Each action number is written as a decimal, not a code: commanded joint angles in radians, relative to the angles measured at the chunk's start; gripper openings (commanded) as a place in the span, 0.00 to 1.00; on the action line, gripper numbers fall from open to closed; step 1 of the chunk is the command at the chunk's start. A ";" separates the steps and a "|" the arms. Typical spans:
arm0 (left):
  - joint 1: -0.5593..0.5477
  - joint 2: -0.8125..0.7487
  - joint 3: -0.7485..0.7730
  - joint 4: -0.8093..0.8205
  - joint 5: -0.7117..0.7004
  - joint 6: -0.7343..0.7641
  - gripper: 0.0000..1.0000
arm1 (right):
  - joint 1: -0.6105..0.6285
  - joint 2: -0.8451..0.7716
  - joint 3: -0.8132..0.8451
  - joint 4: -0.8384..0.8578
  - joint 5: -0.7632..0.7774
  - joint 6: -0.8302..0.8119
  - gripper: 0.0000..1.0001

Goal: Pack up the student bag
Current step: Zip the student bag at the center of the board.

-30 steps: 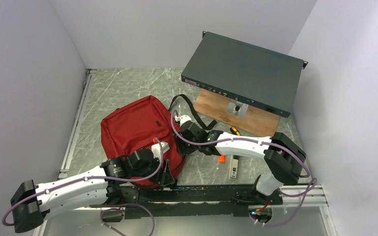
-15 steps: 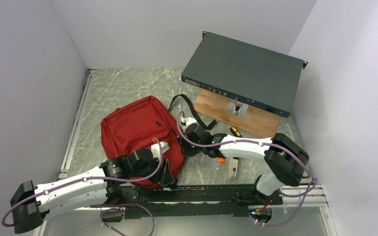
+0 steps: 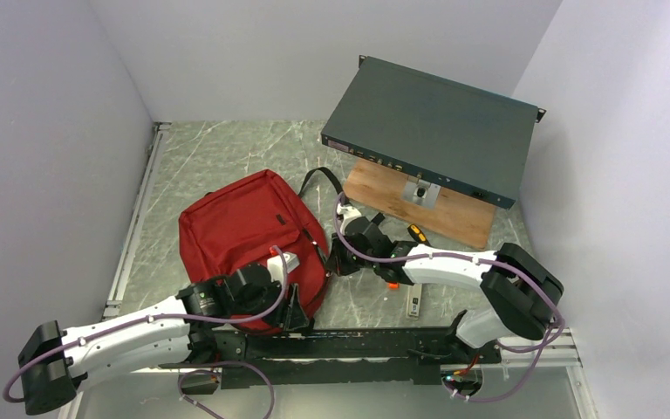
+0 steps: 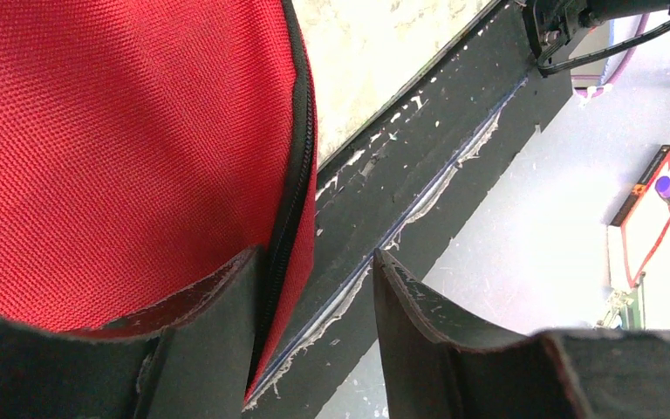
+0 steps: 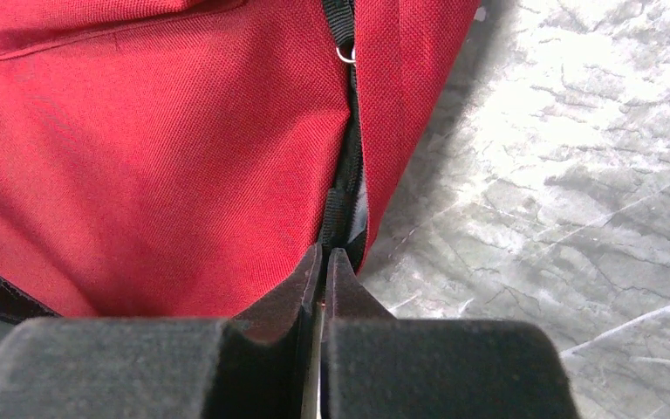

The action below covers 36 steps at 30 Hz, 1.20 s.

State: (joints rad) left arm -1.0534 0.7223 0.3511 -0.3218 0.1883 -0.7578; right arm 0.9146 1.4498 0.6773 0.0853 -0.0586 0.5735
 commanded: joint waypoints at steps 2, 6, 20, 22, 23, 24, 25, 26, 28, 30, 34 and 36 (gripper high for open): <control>-0.008 -0.018 -0.004 -0.006 0.031 -0.030 0.52 | -0.005 -0.023 0.036 0.036 0.050 -0.016 0.00; -0.008 -0.014 -0.012 -0.004 0.025 -0.036 0.41 | -0.005 -0.023 0.069 0.029 0.131 -0.034 0.00; -0.055 0.029 -0.026 0.071 0.047 -0.042 0.00 | -0.009 0.112 0.276 0.053 0.347 -0.086 0.00; -0.076 0.042 -0.027 0.088 0.044 -0.050 0.00 | -0.017 0.147 0.309 0.064 0.359 -0.100 0.00; -0.085 0.049 -0.029 0.100 0.043 -0.052 0.00 | -0.023 0.164 0.324 0.070 0.359 -0.108 0.00; -0.089 0.056 -0.031 0.104 0.043 -0.056 0.00 | -0.027 0.179 0.337 0.078 0.356 -0.114 0.00; -0.093 0.065 -0.033 0.109 0.041 -0.060 0.00 | -0.030 0.194 0.349 0.078 0.355 -0.121 0.00; -0.096 0.067 -0.035 0.113 0.040 -0.064 0.00 | -0.030 0.206 0.363 0.070 0.362 -0.126 0.00; -0.104 0.063 -0.040 0.122 0.039 -0.071 0.00 | -0.033 0.234 0.395 0.021 0.402 -0.130 0.00; -0.106 0.048 -0.047 0.127 0.035 -0.080 0.00 | -0.031 0.220 0.387 -0.021 0.420 -0.128 0.00; -0.106 0.022 -0.066 0.146 0.035 -0.087 0.00 | -0.040 0.144 0.277 0.047 0.394 -0.127 0.00; -0.106 0.025 -0.078 0.170 0.037 -0.094 0.00 | -0.044 0.146 0.264 0.077 0.383 -0.158 0.00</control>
State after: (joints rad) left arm -1.1286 0.7555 0.2996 -0.1860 0.1093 -0.8062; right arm 0.9047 1.6512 0.9634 0.0441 0.2523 0.4706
